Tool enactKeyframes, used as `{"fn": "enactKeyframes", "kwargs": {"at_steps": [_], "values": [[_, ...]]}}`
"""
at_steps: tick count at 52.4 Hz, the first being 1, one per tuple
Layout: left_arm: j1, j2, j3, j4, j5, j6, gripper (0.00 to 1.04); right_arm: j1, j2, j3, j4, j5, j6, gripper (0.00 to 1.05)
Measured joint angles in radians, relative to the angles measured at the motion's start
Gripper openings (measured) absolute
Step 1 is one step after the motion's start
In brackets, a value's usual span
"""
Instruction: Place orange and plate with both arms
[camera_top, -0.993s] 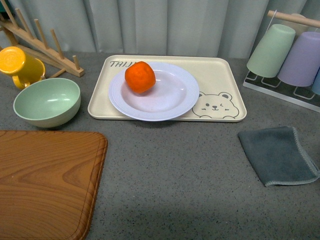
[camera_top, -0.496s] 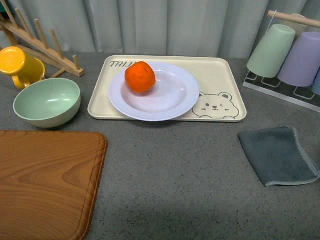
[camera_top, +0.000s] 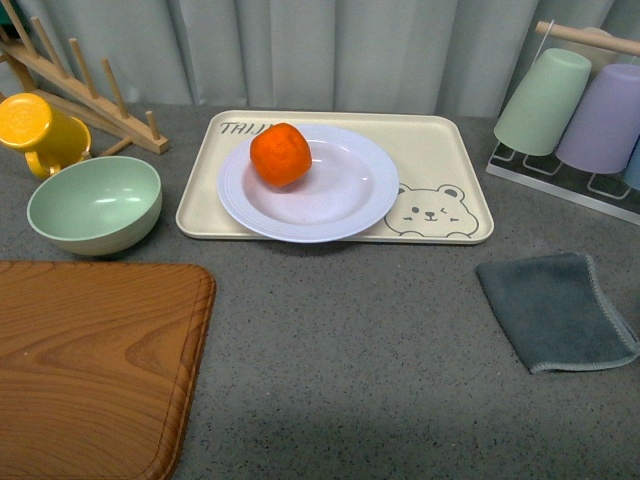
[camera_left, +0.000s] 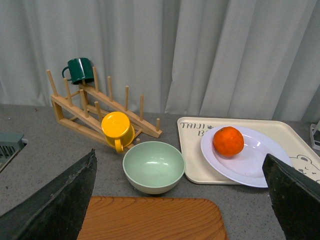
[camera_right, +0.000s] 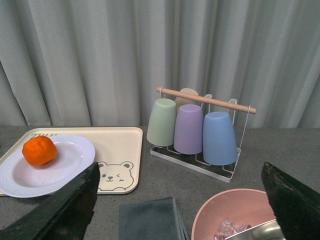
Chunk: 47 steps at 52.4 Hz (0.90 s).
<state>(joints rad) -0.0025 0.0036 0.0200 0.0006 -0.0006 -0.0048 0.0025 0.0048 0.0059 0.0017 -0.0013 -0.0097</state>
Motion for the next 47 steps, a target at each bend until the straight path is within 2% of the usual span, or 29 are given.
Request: {"fn": "enactKeyframes", "kwargs": {"at_steps": [47], "values": [[0.0,0.0,0.0,0.0,0.0,0.0,0.98,0.0,0.0,0.0,0.0,0.0,0.0,0.96]]}}
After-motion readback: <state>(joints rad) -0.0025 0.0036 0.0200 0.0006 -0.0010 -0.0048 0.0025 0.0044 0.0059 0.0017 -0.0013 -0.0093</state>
